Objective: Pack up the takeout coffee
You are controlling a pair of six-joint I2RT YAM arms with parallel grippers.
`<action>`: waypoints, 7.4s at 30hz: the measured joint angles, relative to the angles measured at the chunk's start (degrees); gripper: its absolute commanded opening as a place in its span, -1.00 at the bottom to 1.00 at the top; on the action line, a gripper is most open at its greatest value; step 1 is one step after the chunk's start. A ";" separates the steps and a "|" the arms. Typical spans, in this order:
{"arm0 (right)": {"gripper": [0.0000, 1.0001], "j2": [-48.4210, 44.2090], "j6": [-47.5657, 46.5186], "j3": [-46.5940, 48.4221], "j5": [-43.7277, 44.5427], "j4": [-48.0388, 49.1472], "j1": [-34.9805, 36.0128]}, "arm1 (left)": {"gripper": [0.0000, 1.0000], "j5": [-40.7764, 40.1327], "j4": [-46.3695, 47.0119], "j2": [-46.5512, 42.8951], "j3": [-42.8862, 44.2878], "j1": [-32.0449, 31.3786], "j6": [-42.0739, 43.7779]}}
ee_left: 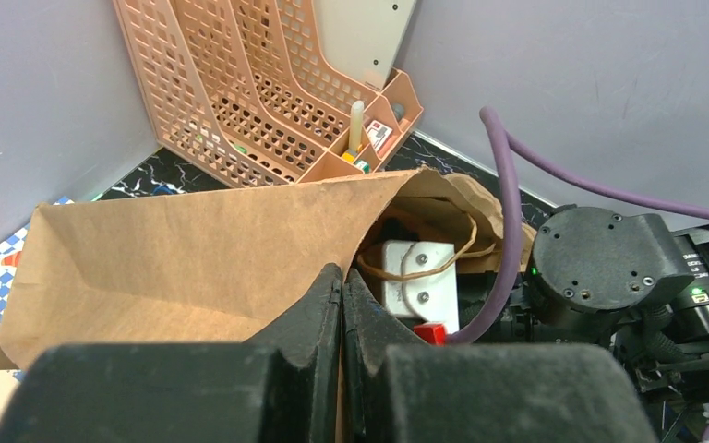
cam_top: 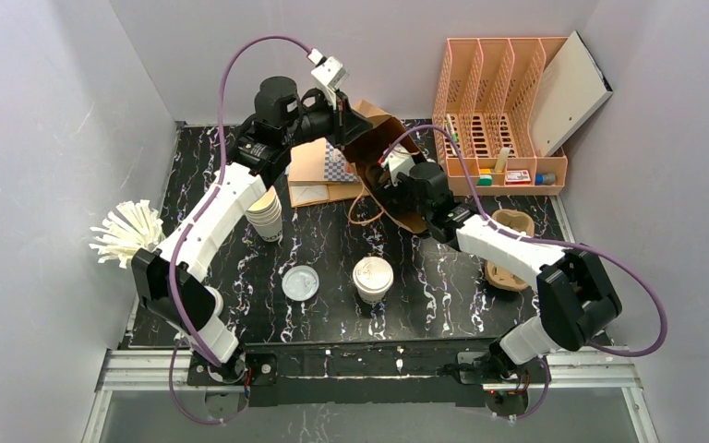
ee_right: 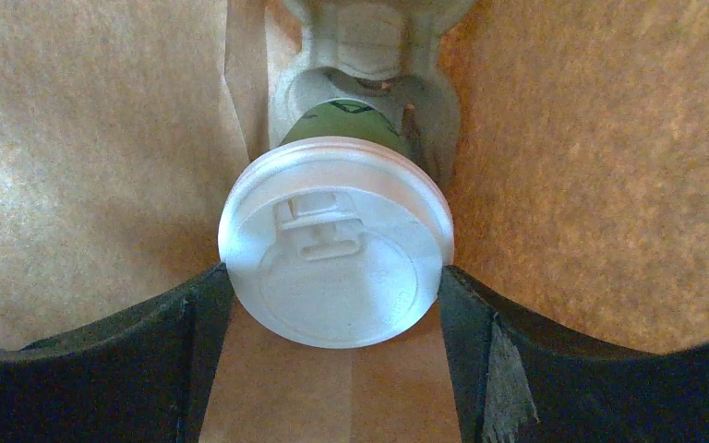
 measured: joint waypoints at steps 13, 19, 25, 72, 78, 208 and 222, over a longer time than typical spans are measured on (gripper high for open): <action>-0.72 1.66 -2.91 1.40 -1.01 -0.15 0.39 | -1.00 -4.61 0.31 0.17 0.94 0.83 -3.02; -0.71 -2.25 -3.32 1.20 -2.34 -2.49 1.29 | -1.00 -6.27 1.51 1.05 1.55 2.71 -5.03; -0.72 -3.45 -5.92 0.70 -2.75 -3.63 2.40 | -1.00 -5.62 3.67 2.01 1.57 3.26 -7.04; -0.83 7.32 -0.02 12.17 2.49 -9.92 -1.22 | -1.00 4.74 -1.31 1.40 1.22 3.26 -2.43; -0.83 6.49 -1.64 12.17 3.56 -9.60 -1.27 | -1.00 5.64 -1.99 1.31 1.11 3.26 -2.27; -0.93 15.41 5.66 25.62 -0.57 -39.21 2.95 | -1.00 4.31 7.08 7.56 2.03 3.98 -21.38; -0.63 15.50 6.10 25.75 0.46 -38.49 2.97 | -1.00 4.59 7.26 7.56 2.10 3.98 -20.74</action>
